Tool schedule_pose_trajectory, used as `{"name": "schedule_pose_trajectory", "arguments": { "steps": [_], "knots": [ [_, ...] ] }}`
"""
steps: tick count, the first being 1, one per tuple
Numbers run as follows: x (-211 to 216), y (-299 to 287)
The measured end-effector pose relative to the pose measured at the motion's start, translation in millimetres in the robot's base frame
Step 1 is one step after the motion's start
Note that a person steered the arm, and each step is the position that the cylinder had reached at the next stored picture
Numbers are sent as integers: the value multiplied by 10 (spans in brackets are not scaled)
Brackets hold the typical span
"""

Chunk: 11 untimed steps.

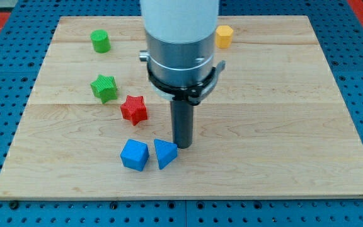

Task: Slide your arm to the center of the board

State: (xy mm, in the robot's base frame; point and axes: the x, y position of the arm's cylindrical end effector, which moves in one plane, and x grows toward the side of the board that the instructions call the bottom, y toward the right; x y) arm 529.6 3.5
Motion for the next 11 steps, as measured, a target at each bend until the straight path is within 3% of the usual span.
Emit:
{"name": "schedule_pose_trajectory", "arguments": {
  "steps": [8, 11],
  "knots": [
    [-185, 236],
    [-1214, 172]
  ]
}}
